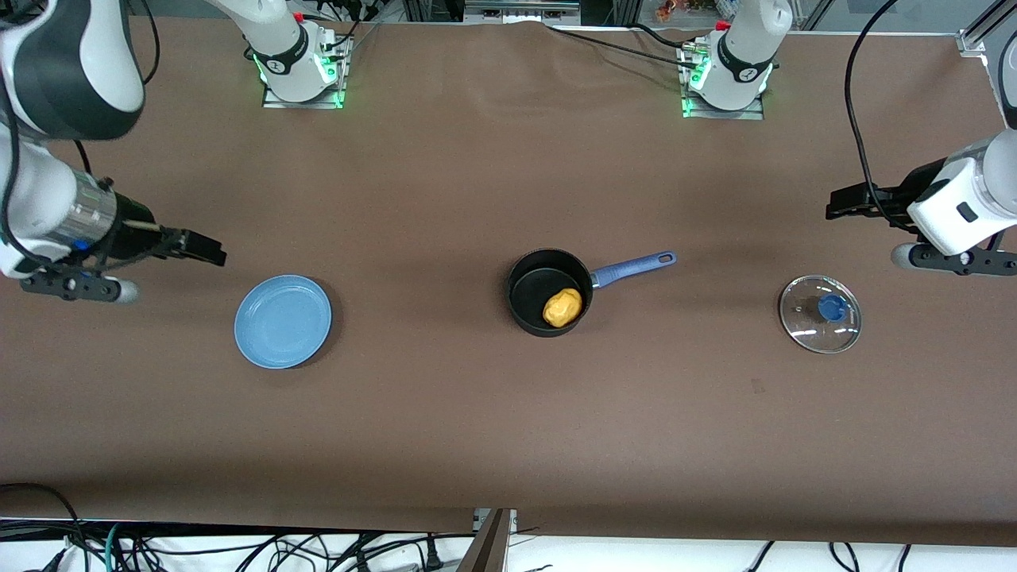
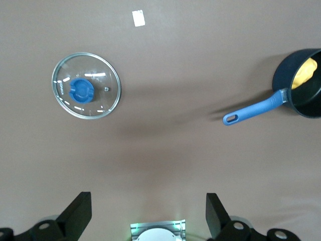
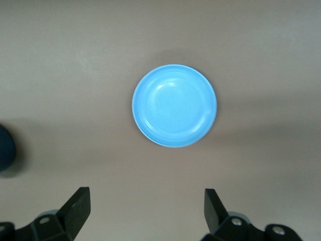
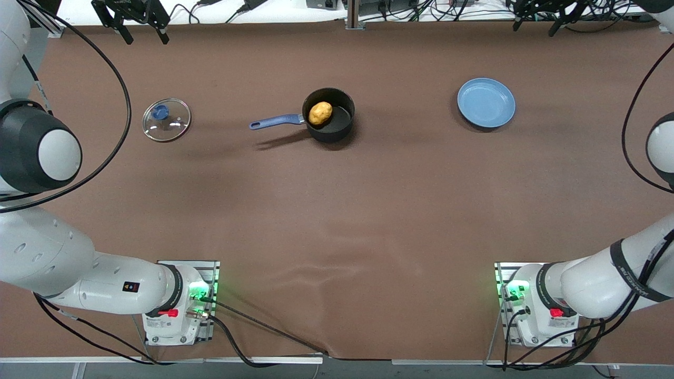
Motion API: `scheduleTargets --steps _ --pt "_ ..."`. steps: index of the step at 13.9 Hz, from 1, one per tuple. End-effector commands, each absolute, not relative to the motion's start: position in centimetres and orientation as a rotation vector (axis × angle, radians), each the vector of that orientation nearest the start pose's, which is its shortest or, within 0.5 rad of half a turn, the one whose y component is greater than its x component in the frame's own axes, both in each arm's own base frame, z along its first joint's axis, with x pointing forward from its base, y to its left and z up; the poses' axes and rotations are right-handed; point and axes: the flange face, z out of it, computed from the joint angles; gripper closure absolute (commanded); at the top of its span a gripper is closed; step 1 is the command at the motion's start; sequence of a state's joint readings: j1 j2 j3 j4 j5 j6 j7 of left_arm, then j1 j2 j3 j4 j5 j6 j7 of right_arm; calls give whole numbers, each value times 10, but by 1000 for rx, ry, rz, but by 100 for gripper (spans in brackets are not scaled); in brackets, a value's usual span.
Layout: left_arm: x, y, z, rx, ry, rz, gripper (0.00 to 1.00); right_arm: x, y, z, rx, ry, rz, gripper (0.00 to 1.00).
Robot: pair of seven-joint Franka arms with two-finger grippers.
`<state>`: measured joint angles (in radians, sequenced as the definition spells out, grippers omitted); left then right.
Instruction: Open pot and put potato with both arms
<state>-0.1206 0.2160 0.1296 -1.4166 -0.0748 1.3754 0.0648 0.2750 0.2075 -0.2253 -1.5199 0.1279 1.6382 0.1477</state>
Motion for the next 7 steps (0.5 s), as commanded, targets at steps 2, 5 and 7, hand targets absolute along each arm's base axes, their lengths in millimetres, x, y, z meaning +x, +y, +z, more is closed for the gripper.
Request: scheduleTargets --steps 2,5,7 --pt "597 -27 572 -3067 190 339 0 581 39 569 -3072 66 159 0" --pt "599 -23 569 -3060 177 341 0 573 33 582 -3086 60 148 0" --pt "604 -6 561 -3098 139 364 0 572 31 583 -3086 57 157 0"
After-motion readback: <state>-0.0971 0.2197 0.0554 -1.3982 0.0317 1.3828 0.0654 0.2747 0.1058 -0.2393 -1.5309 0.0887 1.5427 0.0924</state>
